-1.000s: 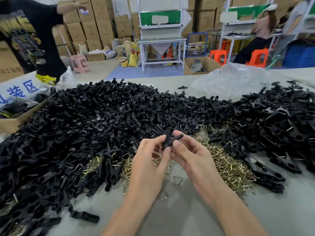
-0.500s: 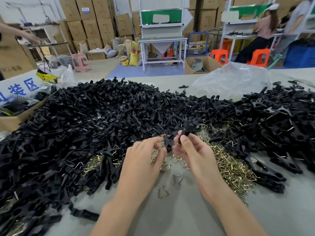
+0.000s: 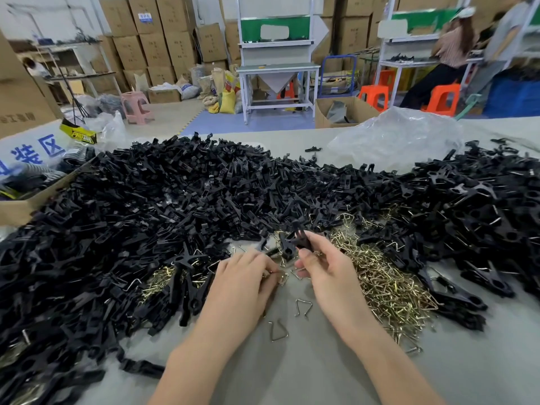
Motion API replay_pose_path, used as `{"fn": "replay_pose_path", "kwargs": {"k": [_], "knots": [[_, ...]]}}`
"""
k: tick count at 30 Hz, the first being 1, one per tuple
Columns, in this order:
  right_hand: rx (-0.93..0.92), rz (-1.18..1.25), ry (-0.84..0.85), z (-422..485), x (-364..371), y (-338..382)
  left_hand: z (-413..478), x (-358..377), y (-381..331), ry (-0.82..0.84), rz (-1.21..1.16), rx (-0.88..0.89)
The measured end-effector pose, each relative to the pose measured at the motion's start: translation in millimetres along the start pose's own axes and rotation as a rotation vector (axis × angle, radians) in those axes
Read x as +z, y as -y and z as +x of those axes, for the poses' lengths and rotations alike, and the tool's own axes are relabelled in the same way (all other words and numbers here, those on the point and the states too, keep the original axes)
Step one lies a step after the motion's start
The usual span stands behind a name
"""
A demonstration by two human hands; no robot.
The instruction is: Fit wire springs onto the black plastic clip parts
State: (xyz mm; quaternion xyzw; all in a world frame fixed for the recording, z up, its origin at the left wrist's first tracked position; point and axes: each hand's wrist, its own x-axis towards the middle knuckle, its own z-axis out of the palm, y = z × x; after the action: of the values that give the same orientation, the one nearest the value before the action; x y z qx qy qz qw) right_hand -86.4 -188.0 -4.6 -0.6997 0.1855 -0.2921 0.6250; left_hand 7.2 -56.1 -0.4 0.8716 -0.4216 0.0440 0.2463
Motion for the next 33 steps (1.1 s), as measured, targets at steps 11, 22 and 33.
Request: {"fn": "replay_pose_path", "kwargs": {"k": [11,22,33], "knots": [[-0.029,-0.105,0.042,-4.4,0.1,-1.7,-0.4,-2.7,-1.7,-0.079,-0.267,-0.1],[0.2,0.584,0.155,2.8,-2.4,2.2,0.5,-5.4,-7.1,-0.185,-0.434,-0.028],[0.132,0.345,0.08,2.0,-3.2,0.9,-0.9,-5.5,-8.7,-0.249,-0.365,-0.016]]}}
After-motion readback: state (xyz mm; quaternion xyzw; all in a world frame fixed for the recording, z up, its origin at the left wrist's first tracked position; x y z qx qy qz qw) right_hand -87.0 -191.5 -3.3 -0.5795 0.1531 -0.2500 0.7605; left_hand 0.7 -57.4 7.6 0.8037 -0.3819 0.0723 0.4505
